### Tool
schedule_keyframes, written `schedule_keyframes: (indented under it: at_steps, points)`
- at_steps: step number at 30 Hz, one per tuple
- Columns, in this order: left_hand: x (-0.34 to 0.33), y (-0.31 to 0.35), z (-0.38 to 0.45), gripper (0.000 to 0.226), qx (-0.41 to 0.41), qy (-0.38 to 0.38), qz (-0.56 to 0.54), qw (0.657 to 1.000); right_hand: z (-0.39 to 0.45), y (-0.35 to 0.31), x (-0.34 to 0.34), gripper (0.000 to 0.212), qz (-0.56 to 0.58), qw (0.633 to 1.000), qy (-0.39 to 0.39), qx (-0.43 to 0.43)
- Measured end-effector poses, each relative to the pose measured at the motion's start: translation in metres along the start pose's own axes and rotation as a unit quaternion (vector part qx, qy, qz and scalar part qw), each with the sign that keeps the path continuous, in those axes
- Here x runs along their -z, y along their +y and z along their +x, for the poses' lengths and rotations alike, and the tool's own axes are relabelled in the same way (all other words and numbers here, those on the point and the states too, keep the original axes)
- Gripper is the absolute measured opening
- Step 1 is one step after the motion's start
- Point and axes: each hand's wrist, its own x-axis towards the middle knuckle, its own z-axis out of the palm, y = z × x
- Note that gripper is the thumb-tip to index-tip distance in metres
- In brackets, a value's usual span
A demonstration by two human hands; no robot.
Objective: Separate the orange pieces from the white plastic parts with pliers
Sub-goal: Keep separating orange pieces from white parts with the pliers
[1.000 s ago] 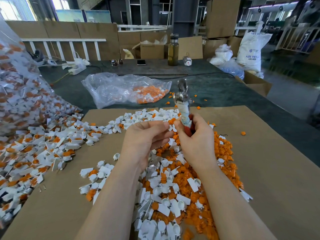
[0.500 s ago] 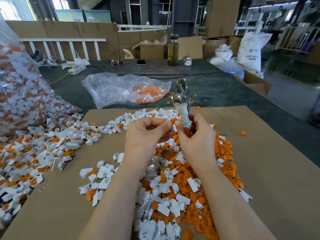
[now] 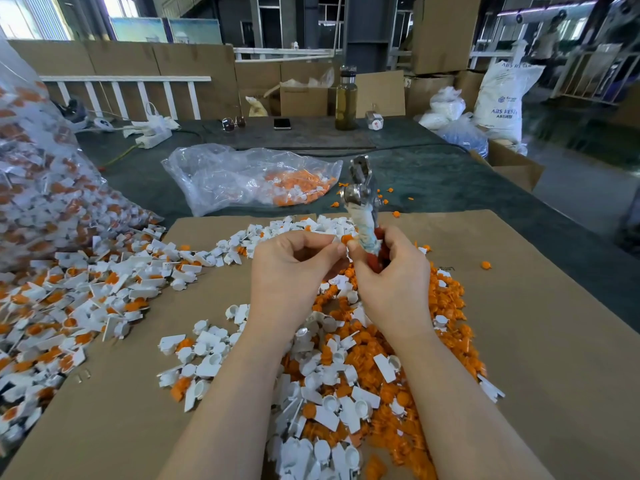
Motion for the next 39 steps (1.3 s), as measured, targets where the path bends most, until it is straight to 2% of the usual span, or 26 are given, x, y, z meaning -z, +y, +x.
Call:
schedule_keyframes:
  at_steps: [6,15,23,28,33,39]
  points:
    - [0.0,0.0,0.0,0.006,0.005,0.023,-0.018,1.0,0.001,-0.001,0.0,0.012,0.032,0.999,-0.025,-0.022]
    - [-0.001,-0.003,0.002,0.01,-0.016,0.072,0.036,0.997,0.002,-0.003,0.0,0.015,0.042,0.995,-0.08,-0.032]
    - [0.002,-0.003,0.005,0.005,-0.015,0.074,0.01,0.997,0.006,-0.003,0.01,0.012,0.089,0.985,-0.128,-0.069]
    - [0.006,-0.003,0.006,0.006,-0.032,0.088,0.0,0.996,0.007,-0.002,0.017,0.006,0.074,0.971,-0.204,-0.098]
    - [0.015,-0.006,0.011,0.004,-0.053,0.099,-0.021,0.993,0.008,-0.002,0.02,0.013,0.04,0.953,-0.287,-0.094]
    - [0.023,-0.01,0.015,0.006,-0.074,0.089,-0.034,0.993,0.008,-0.004,0.021,0.019,0.018,0.934,-0.344,-0.097]
